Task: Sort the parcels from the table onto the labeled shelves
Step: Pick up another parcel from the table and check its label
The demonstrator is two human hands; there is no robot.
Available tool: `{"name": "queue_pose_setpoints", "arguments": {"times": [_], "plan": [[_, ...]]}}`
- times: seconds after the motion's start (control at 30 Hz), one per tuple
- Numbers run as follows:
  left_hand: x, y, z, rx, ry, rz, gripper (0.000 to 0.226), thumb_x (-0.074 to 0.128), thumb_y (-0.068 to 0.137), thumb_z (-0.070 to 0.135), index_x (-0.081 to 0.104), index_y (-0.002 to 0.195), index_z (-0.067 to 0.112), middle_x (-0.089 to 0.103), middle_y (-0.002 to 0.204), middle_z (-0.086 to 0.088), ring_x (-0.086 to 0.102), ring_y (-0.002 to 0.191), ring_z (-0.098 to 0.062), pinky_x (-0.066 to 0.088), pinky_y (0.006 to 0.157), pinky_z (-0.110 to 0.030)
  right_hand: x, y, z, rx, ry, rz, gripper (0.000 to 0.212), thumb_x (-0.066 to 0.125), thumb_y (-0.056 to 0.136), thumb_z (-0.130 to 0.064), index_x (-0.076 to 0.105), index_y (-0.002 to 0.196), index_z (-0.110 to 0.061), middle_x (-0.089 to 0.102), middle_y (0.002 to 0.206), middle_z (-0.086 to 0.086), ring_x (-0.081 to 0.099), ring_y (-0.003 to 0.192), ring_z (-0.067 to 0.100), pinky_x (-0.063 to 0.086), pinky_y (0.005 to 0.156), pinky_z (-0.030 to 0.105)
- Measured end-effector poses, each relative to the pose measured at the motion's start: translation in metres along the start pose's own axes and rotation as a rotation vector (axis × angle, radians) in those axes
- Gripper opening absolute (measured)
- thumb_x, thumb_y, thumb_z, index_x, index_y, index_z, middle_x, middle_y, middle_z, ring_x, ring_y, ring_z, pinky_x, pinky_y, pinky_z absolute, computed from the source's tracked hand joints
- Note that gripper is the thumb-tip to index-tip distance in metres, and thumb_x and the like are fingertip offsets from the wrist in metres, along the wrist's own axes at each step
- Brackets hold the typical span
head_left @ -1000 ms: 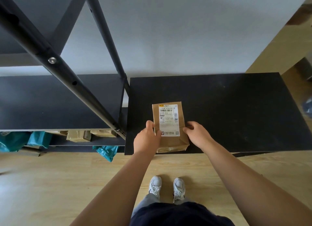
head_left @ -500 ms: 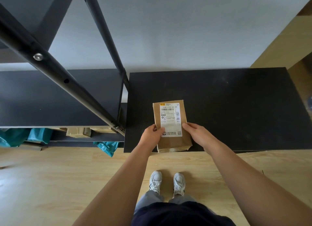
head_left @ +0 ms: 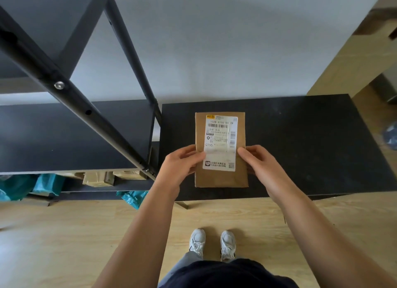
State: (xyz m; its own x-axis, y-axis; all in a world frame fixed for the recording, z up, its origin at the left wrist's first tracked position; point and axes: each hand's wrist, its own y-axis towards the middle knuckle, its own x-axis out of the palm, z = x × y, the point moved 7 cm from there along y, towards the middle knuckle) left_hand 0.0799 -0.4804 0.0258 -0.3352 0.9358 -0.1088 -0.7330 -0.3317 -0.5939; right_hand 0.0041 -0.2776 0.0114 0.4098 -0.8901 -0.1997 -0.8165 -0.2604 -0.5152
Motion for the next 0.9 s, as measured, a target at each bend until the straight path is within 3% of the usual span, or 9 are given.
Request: {"name": "queue_pose_setpoints", "arguments": {"times": [0.17,0.4,0.6,0.9], "plan": [[-0.013,-0.019,0.031,0.084,-0.013,0.026,0.06,0.077,0.081,0.025,0.056,0.137,0.019,0.075,0.113,0.001,0.071,0.106,-0.016,0.054,0.099,-0.042,-0.007,-0.022,-0.031,-0.115,0.082,-0.014,0.031,0.065,0.088,-0.044,0.063,0.113,-0.025,0.074,0.106,-0.009,0.069,0.102,0.01,0.05,0.099,0.041],[-0.022,-0.042,0.057,0.193,-0.038,-0.013,0.044,0.076,0.081,0.016,0.067,0.123,0.025,0.077,0.107,0.006,0.072,0.106,-0.016,0.051,0.102,-0.045,-0.013,-0.044,-0.067,-0.25,0.065,-0.065,0.05,0.073,0.071,-0.048,0.061,0.116,-0.03,0.073,0.111,-0.014,0.067,0.109,0.007,0.047,0.103,0.043],[-0.022,-0.05,0.063,0.252,-0.038,-0.014,0.04,0.075,0.082,0.012,0.069,0.121,0.023,0.077,0.109,0.005,0.071,0.106,-0.017,0.051,0.102,-0.045,-0.018,-0.052,-0.075,-0.316,0.084,-0.072,0.047,0.074,0.076,-0.038,0.06,0.119,-0.025,0.073,0.114,-0.013,0.067,0.107,0.002,0.051,0.096,0.033],[-0.021,-0.056,0.065,0.235,-0.053,-0.002,0.037,0.075,0.083,0.013,0.07,0.119,0.021,0.078,0.105,0.005,0.074,0.1,-0.015,0.053,0.099,-0.044,-0.02,-0.057,-0.073,-0.336,0.108,-0.053,0.055,0.074,0.07,-0.045,0.06,0.119,-0.025,0.073,0.114,-0.01,0.067,0.107,0.005,0.051,0.089,0.027]]}}
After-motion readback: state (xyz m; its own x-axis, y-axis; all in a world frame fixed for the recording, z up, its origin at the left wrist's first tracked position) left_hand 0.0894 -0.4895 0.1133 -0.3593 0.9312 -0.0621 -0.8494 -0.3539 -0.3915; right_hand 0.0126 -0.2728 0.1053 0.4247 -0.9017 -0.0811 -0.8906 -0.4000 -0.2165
